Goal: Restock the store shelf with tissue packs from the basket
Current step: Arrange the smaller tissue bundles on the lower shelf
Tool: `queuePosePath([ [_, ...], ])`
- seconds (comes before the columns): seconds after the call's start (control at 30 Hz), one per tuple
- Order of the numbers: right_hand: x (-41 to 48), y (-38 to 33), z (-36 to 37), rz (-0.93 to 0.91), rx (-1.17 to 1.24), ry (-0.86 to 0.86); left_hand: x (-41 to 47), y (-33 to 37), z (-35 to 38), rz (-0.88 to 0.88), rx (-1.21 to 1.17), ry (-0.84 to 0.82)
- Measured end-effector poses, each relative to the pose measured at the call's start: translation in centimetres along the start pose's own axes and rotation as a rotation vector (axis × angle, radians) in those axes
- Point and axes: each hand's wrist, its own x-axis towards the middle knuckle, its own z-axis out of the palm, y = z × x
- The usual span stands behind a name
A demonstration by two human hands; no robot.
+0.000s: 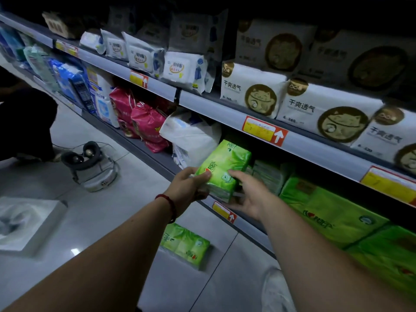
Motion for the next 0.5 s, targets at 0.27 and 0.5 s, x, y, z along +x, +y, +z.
queuePosePath([
  [0.27,5.2,-0.3,-3.7,-0.054,0.102,0.167,8.6,-3.3,3.8,0.004,-0.017,-0.029],
  [0.5,9.5,-2.4,-4.2,-0.095,-0.093,0.208,14.0,-2.5,5.1,-0.022,0.098,0.055],
])
